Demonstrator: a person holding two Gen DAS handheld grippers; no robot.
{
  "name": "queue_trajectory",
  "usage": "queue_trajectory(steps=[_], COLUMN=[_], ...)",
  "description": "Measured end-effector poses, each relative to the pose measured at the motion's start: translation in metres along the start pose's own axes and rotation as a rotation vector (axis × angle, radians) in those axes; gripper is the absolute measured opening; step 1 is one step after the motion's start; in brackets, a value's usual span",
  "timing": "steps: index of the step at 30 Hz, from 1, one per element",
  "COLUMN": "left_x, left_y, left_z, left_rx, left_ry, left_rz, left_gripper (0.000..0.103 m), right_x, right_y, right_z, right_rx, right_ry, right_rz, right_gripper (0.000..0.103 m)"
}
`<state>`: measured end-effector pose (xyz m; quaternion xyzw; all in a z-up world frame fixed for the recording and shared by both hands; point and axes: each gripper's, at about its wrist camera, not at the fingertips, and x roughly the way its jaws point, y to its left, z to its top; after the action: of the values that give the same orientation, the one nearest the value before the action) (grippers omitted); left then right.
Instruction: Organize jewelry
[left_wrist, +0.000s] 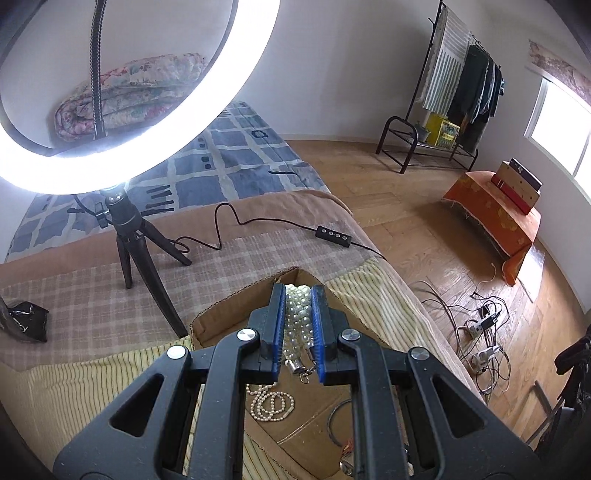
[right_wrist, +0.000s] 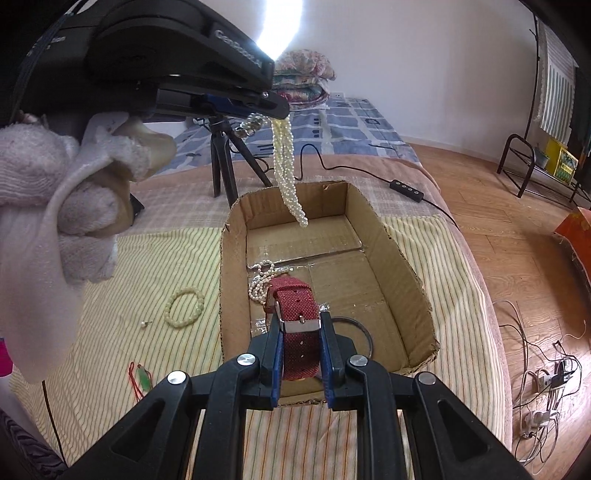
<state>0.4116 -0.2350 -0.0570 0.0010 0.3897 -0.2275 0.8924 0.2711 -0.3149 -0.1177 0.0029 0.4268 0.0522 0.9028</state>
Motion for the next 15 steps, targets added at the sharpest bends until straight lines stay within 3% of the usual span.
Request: queue_trajectory(steps=[15], left_x=[0.012], left_y=[0.0], left_z=[0.001], left_rx=[0.005], left_ry=[0.008], left_rz=[0.003], left_gripper=[0.012], right_x=[0.009], right_y=[-0.002], right_z=[0.0], right_rx=[0.017], right_ry=[0.013], right_rz=[0.015], right_gripper=[0.016])
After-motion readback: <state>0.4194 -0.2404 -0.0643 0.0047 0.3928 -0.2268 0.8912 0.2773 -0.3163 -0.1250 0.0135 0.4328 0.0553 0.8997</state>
